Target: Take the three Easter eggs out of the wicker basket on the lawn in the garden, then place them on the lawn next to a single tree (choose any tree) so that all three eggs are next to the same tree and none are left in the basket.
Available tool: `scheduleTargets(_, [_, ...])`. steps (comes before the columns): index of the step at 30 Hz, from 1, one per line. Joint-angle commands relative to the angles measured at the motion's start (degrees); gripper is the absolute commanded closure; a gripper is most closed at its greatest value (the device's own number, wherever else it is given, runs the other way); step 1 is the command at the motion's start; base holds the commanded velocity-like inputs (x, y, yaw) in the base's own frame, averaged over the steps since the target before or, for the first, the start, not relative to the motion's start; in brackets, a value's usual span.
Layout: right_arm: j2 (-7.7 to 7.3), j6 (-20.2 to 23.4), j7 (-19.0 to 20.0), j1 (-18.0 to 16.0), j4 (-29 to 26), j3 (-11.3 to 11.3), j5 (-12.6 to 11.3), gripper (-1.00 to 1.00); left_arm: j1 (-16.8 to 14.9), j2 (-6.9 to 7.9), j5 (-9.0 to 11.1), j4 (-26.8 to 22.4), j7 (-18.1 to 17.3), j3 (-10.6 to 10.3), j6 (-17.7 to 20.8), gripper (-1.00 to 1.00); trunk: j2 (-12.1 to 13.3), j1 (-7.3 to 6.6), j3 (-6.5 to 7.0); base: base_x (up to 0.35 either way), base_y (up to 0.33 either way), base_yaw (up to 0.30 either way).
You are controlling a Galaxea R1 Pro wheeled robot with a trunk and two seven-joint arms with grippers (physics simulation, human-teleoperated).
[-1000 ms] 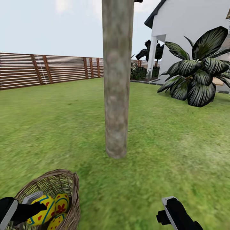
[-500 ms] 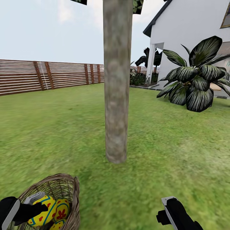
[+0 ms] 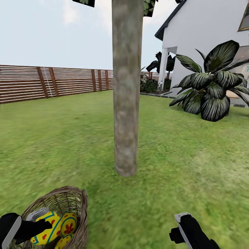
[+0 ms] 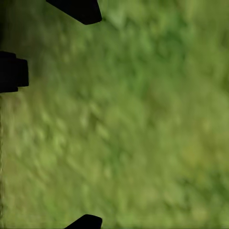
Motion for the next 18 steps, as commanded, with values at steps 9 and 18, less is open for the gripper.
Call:
scheduleTargets(9, [-0.05,0.28,-0.02,-0.03,-0.05,0.19,0.24,-1.00,-0.03,-0.04,-0.42,-0.03,-0.49,0.13,0.24,1.00,1.18,-0.71,0.48,-0.177,0.000,0.000])
scheduleTargets(18, [-0.04,0.22,0.06,-0.03,-0.05,0.28,0.08,-1.00,-0.02,-0.04,-0.42,0.06,-0.49,0.10,0.26,1.00,4.79,-2.68,2.10,0.000,0.000,0.000])
